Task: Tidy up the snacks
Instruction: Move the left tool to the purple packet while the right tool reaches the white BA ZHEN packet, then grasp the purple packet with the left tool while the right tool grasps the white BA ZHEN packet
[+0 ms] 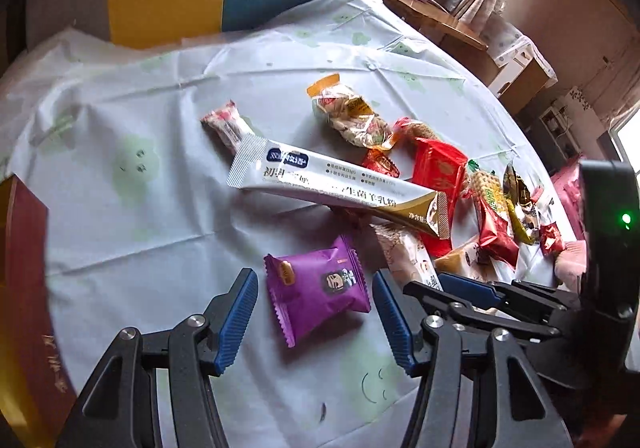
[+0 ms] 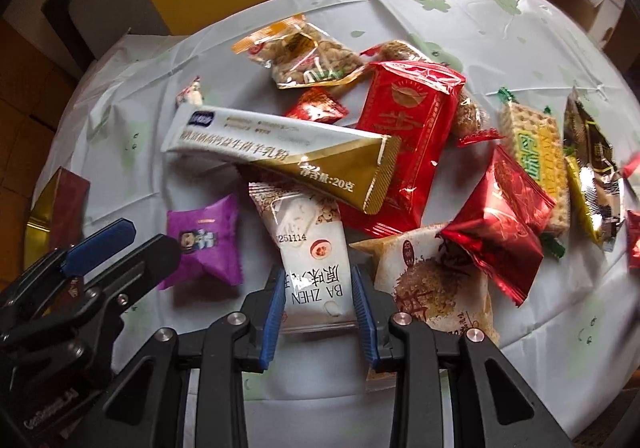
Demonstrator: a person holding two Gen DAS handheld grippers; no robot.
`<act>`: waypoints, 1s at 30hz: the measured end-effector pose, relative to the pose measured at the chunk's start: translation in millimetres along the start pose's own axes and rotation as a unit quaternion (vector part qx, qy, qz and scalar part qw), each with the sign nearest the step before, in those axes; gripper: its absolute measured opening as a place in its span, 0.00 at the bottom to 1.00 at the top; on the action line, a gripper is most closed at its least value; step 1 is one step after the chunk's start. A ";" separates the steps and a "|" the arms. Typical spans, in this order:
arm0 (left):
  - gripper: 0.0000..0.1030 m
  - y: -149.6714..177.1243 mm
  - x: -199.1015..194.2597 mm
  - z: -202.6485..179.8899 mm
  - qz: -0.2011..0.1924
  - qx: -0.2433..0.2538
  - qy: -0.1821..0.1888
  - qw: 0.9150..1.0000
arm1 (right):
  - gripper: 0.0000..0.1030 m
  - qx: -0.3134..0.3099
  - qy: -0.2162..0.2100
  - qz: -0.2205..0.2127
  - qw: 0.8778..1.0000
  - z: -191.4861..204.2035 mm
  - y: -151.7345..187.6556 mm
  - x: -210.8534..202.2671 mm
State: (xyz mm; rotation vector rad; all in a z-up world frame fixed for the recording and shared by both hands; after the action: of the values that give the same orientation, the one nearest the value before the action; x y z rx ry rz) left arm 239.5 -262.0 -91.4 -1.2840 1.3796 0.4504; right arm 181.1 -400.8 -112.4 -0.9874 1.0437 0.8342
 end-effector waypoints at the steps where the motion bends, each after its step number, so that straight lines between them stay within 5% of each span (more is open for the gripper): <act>1: 0.59 0.6 4.6 2.6 0.006 -0.006 0.004 1.000 | 0.33 0.004 -0.004 0.001 1.000 -1.7 -1.0 -0.3; 7: 0.57 8.6 22.8 10.5 0.018 -0.018 0.020 0.999 | 0.33 0.009 -0.001 0.001 1.000 -6.7 -3.5 0.5; 11: 0.40 17.3 20.9 8.4 -0.002 0.033 -0.014 0.999 | 0.33 0.005 0.001 0.000 1.000 -1.3 2.4 -1.2; 20: 0.38 35.7 5.3 17.7 -0.015 0.043 -0.023 0.999 | 0.33 -0.012 -0.003 -0.001 1.000 14.8 -0.3 7.9; 30: 0.38 70.1 -32.1 28.1 -0.068 0.020 -0.027 0.997 | 0.32 -0.073 0.038 -0.016 0.996 44.3 5.5 11.6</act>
State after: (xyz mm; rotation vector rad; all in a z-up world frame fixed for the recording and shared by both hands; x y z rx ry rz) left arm 184.6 -201.6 -99.0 -1.3134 1.2414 0.3606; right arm 192.8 -356.4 -116.6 -1.1637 1.0406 0.8611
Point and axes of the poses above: each gripper's, at about its wrist camera, not at the fingertips, and x roughly the way its jaws point, z to its left, y to its underside, the point moved 3 cm from there along x, roughly the way its jaws point, and after that the axes turned 2 degrees about y, right-handed, at the moved point
